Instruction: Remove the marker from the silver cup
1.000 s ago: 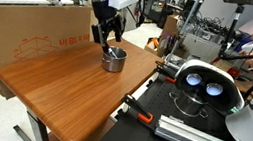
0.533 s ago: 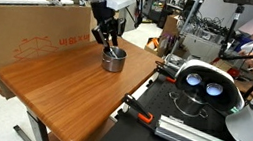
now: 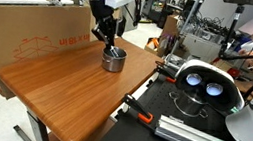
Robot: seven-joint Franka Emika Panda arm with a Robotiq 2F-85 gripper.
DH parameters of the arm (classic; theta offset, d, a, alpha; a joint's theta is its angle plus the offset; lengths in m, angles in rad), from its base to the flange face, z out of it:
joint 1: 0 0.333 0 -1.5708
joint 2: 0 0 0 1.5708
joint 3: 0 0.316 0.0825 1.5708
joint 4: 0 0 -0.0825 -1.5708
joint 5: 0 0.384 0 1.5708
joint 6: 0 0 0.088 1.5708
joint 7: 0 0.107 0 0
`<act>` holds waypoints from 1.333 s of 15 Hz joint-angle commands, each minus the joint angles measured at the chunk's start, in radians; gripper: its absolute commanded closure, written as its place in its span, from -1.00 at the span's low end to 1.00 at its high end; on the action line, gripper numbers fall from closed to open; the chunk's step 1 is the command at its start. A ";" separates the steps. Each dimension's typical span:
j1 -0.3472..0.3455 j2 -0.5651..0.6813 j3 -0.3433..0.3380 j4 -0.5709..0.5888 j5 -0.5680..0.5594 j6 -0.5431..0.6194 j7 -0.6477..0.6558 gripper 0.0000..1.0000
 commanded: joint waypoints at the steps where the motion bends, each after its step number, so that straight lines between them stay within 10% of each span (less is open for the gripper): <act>1: 0.008 0.012 -0.011 0.025 -0.007 -0.033 -0.016 0.89; 10: -0.040 -0.142 -0.001 -0.013 0.071 -0.063 -0.058 0.89; 20: -0.145 -0.151 -0.047 0.153 0.189 -0.350 -0.144 0.89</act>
